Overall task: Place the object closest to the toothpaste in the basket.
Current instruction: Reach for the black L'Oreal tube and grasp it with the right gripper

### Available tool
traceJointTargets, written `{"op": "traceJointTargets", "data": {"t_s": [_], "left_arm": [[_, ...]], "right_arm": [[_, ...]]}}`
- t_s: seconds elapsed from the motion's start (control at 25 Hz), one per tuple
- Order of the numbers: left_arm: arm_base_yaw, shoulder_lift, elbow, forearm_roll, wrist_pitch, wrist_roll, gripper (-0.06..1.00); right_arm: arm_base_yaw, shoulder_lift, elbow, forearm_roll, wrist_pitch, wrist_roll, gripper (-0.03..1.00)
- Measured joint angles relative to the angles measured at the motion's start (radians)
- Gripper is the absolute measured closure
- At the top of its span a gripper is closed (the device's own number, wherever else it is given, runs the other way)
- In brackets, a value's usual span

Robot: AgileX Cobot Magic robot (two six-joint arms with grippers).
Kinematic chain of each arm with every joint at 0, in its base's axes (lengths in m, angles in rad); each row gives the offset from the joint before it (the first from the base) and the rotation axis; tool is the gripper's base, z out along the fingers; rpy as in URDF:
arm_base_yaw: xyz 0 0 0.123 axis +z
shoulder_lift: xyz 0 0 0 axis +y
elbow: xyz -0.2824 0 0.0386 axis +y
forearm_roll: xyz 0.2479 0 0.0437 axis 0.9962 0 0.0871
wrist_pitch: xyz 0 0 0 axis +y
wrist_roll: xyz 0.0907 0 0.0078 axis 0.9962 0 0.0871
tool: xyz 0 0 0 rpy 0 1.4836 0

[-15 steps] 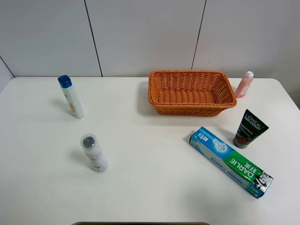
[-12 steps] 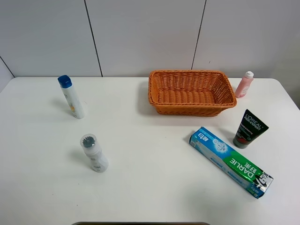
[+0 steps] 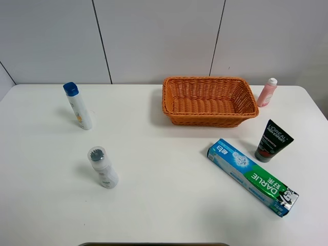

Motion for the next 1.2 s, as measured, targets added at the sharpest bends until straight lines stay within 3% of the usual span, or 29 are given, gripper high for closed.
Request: {"op": "traceJointTargets", "data": {"t_s": [0.64, 0.92, 1.2], "left_arm": [[0.0, 0.0, 0.0, 0.001, 0.0, 0.0, 0.0], [0.0, 0.0, 0.0, 0.001, 0.0, 0.0, 0.0], [0.0, 0.0, 0.0, 0.001, 0.0, 0.0, 0.0]], "right_arm": [[0.0, 0.003, -0.008, 0.001, -0.001, 0.0, -0.02], [0.0, 0.184, -0.169, -0.025, 0.004, -0.002, -0.02], [0.0, 0.459, -0.341, -0.03, 0.04, -0.082, -0.02]]}}
